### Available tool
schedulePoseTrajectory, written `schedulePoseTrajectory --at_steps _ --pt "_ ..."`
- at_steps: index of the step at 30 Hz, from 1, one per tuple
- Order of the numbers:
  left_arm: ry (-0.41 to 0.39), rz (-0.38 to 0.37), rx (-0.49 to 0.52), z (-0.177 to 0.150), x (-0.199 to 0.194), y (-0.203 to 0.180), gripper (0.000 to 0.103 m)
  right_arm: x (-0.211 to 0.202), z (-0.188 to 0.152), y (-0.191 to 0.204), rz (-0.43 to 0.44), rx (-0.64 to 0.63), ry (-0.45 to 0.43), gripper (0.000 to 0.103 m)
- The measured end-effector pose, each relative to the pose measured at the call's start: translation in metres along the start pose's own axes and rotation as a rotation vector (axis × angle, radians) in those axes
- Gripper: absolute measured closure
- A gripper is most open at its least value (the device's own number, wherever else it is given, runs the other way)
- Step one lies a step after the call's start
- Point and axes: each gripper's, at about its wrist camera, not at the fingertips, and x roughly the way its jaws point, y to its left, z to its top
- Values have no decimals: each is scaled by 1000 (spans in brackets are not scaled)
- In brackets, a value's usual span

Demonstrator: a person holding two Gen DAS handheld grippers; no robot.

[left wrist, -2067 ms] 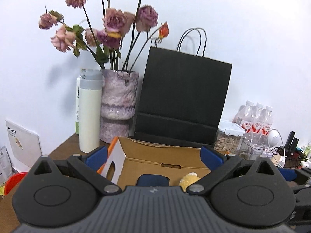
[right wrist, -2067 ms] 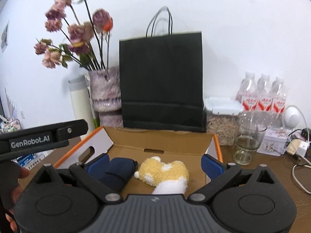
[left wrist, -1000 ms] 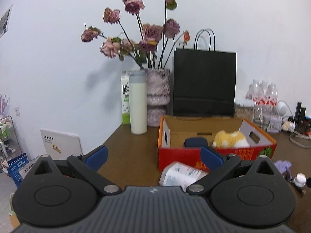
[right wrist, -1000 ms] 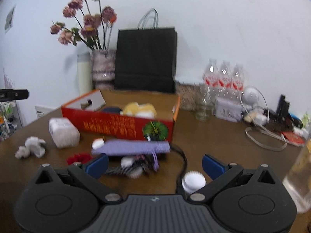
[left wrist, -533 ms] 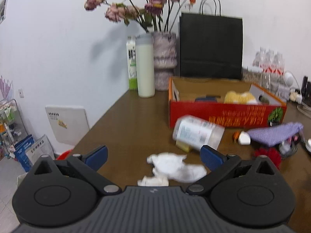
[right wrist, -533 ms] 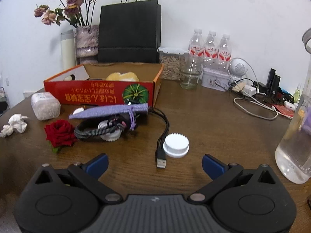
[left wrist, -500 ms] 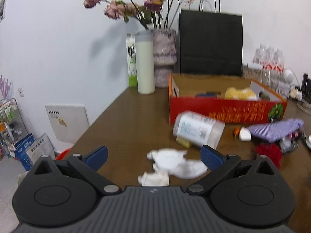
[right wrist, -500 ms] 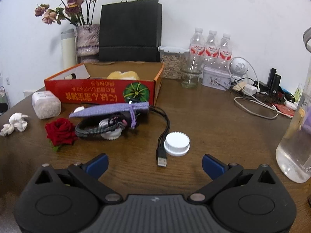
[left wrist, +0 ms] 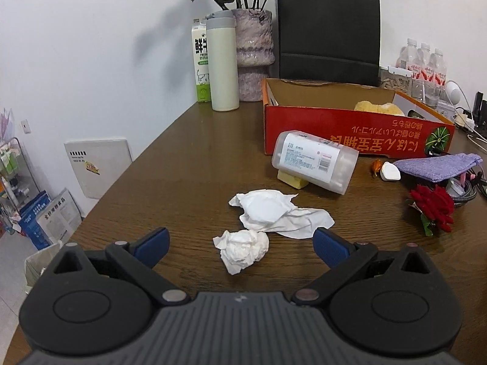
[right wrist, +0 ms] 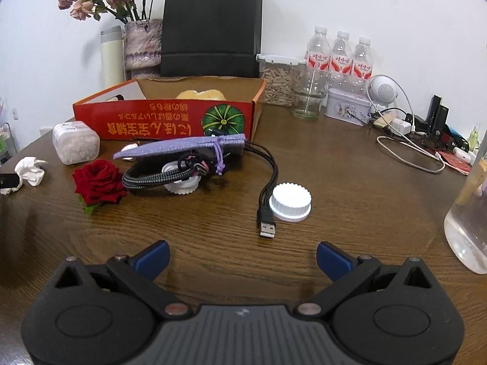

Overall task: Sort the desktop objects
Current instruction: 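Grasp the crumpled white tissue with the left gripper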

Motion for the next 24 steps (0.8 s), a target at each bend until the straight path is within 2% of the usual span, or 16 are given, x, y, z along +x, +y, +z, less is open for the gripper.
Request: schedulePoseTrajectory --at_steps 7,12,15,17,24 --pt "28 -40 -31 1 8 5 23 8 -1 0 -5 9 19 0" --pt "57 -59 -48 0 14 6 46 12 3 -4 -25 26 14 0" --pt "54 -62 -52 0 13 8 54 15 6 -6 -31 31 9 0" --pt "53 -62 -57 0 14 8 56 17 9 -8 -35 33 0 2" --pt "49 -74 -56 2 16 8 72 25 21 -20 -53 43 -10 14"
